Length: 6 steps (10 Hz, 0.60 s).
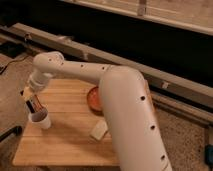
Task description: Place the eraser in the ceramic cup
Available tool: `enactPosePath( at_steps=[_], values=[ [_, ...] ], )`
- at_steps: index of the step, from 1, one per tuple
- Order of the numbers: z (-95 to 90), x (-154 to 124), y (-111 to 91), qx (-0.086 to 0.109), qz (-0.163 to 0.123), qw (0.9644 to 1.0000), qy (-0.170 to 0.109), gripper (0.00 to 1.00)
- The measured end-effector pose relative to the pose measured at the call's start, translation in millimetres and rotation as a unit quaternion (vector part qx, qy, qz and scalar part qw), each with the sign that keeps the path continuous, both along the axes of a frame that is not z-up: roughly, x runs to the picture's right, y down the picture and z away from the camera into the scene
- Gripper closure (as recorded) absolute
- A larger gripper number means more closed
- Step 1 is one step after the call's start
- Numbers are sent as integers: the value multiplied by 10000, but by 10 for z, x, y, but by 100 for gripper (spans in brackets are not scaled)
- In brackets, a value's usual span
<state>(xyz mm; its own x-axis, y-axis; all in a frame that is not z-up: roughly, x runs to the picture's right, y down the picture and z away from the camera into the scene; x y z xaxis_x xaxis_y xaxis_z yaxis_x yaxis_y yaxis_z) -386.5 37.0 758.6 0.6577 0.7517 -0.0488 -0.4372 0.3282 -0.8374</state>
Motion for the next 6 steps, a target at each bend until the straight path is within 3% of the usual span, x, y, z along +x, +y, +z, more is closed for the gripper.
enactPosePath(
  at_steps=[6],
  values=[
    [-121,149,42,70,152,9996,-234,100]
  ],
)
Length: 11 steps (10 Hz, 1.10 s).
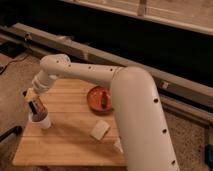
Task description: Place the eraser in the ceramic cup
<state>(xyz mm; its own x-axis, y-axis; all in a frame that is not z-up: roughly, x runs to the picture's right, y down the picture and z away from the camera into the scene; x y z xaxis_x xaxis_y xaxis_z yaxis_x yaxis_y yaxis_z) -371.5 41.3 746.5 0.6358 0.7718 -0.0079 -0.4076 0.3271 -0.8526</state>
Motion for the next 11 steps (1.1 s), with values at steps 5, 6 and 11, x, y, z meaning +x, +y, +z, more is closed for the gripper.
enactPosePath(
  at_steps=[5,6,11],
  values=[
    [-52,27,13,111,33,9999,-40,82],
    [-65,23,24,116,28,9999,-41,71],
    [-80,36,85,125,19,9999,-19,22]
  ],
)
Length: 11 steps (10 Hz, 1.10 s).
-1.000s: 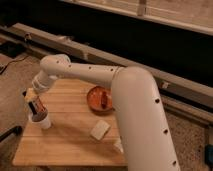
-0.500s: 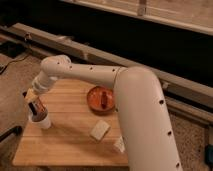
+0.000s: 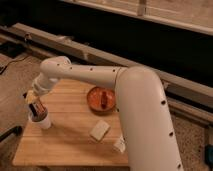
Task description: Place the eraser in the ceramic cup
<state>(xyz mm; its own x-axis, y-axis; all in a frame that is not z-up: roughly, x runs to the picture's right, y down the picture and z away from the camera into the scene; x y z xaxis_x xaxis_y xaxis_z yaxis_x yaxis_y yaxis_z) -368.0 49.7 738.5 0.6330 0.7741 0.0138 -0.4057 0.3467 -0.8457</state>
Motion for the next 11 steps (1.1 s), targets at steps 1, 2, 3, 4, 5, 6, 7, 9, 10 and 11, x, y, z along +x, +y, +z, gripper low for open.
enactPosePath(
  at_steps=[1,2,3,4,5,6,7,9,10,11],
  values=[
    [-1,-4,5,5,-3,10000,3,20],
    [2,-12,15,16,-11,10000,15,20],
    [5,-14,15,27,-12,10000,24,20],
    [4,-30,26,31,-24,10000,25,20],
    [6,-33,25,41,-26,10000,33,20],
    [5,-39,28,44,-28,10000,34,20],
    [7,-35,25,49,-25,10000,40,20],
    [2,-18,11,35,-3,10000,48,20],
    [-28,14,-37,-28,56,10000,46,20],
    [-43,70,-96,-120,130,9998,47,20]
  ],
)
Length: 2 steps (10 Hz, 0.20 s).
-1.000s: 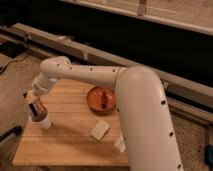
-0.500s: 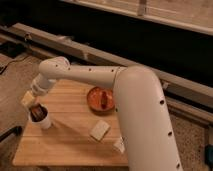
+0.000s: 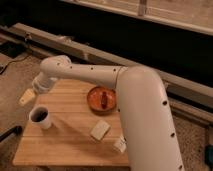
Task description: Place the eraser in the ceramic cup
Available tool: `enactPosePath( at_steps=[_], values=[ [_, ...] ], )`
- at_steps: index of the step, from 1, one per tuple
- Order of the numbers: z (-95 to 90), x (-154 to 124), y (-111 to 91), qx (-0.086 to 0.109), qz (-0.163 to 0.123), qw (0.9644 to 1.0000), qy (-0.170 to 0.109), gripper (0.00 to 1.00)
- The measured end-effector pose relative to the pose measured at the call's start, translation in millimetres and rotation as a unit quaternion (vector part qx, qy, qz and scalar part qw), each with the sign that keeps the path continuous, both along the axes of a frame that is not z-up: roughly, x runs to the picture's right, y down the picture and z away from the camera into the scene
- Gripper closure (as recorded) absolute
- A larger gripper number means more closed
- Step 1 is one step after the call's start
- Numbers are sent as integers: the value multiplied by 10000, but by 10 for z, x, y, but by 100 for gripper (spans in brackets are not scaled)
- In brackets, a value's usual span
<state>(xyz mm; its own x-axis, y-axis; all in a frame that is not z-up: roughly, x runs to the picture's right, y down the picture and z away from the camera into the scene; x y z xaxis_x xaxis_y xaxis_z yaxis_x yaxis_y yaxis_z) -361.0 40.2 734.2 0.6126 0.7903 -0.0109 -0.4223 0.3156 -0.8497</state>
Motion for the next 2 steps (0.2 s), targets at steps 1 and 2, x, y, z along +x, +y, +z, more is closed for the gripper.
enactPosePath(
  at_steps=[1,2],
  values=[
    [-1,6,-2,-2,-2,10000,-4,20],
    [-7,-8,2,0,-10,10000,-14,20]
  ],
)
